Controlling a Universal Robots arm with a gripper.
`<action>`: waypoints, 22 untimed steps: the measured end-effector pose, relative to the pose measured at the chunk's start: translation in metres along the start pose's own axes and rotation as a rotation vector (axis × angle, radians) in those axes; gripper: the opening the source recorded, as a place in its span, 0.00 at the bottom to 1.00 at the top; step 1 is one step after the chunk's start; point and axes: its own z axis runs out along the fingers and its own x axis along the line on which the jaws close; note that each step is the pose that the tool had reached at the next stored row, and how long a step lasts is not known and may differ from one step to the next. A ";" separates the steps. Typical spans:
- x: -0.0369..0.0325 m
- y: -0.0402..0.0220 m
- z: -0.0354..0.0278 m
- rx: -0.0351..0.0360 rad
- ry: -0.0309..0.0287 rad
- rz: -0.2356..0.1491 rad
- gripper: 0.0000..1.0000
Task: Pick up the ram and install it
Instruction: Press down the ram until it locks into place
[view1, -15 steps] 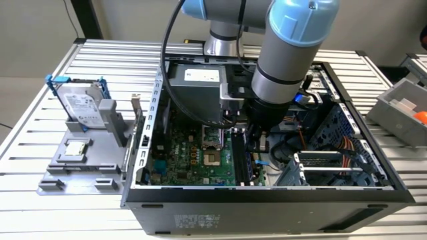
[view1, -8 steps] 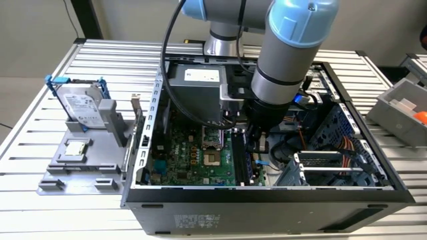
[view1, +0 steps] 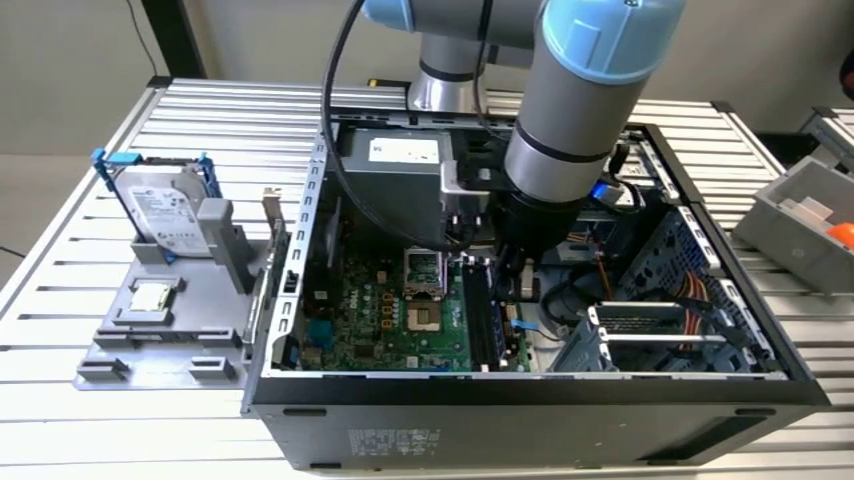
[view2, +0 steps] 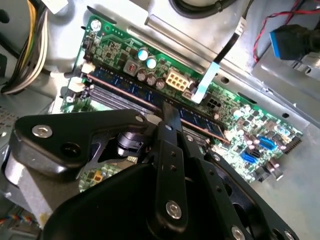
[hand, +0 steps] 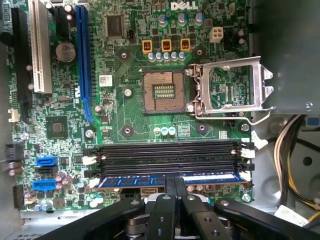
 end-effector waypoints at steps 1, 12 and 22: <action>0.0001 0.0000 -0.0021 -0.0010 0.0004 0.000 0.00; 0.0001 0.0003 -0.0141 -0.0091 0.0063 0.000 0.00; 0.0003 0.0006 -0.0290 -0.0097 0.0083 0.000 0.00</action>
